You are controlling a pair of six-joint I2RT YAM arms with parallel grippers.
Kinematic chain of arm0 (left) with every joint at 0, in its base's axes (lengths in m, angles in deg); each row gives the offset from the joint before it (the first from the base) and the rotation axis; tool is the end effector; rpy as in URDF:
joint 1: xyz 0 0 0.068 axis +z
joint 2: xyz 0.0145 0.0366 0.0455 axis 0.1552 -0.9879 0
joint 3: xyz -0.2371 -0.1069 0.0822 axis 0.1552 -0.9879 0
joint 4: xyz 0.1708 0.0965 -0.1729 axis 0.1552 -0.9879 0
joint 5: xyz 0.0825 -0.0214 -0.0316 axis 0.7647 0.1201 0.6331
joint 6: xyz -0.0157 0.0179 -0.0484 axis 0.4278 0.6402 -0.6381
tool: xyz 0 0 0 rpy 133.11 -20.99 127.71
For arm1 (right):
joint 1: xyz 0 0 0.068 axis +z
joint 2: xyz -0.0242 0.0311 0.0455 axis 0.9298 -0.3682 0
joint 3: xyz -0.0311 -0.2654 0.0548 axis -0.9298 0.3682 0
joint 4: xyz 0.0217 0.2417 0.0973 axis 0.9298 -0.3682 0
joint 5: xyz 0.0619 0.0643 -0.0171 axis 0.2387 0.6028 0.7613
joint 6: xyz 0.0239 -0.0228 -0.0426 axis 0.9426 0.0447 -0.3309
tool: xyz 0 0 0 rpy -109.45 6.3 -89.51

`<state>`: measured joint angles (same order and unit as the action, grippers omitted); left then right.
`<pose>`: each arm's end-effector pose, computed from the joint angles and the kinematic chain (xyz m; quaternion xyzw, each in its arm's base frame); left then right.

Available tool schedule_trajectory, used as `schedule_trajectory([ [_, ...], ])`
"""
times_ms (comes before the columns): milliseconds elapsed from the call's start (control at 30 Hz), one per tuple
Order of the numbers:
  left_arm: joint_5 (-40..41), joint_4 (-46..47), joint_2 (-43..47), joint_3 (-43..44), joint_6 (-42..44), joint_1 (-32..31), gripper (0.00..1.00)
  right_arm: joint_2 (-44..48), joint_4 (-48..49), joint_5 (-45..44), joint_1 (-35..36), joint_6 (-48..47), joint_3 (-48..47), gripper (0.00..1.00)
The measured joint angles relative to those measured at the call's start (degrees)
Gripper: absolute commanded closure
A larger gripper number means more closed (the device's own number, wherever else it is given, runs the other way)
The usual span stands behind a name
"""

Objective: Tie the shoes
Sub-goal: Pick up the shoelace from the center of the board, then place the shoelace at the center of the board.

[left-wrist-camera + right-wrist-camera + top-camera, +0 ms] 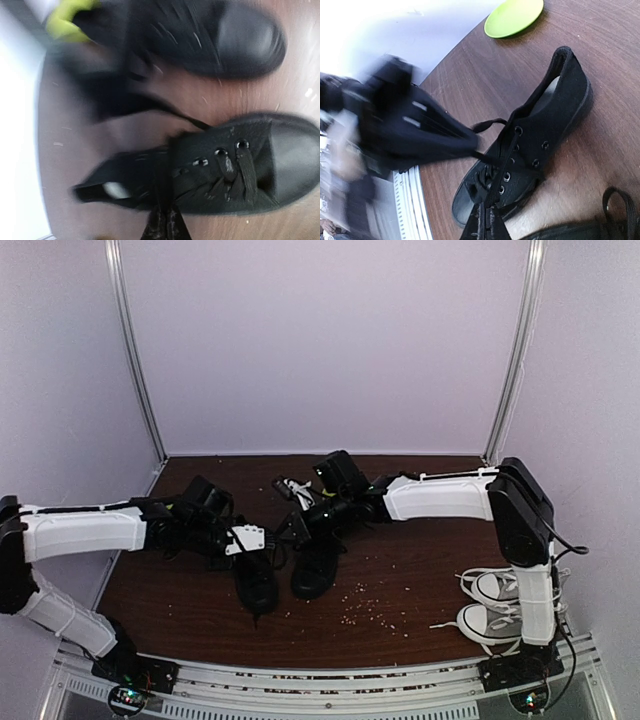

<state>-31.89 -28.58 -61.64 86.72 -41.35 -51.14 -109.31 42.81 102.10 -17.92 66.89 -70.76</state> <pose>0.2061 -0.1849 0.2057 0.6308 0.7122 0.0201 0.3072 0.2871 0.3861 0.2111 -0.3790 0.7569 0.5086 0.1575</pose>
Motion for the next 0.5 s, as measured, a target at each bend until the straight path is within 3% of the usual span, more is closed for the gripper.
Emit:
schedule_trajectory([
  [233,-6.12,1.49,24.83,-8.07,-4.26,0.17,1.00,7.87,-0.61,-0.55,0.57,0.09,5.77,1.00],
  [500,-11.43,6.08,34.16,-14.80,-19.10,1.36,1.00,16.65,-3.56,-0.39,3.87,0.02,11.37,1.00],
])
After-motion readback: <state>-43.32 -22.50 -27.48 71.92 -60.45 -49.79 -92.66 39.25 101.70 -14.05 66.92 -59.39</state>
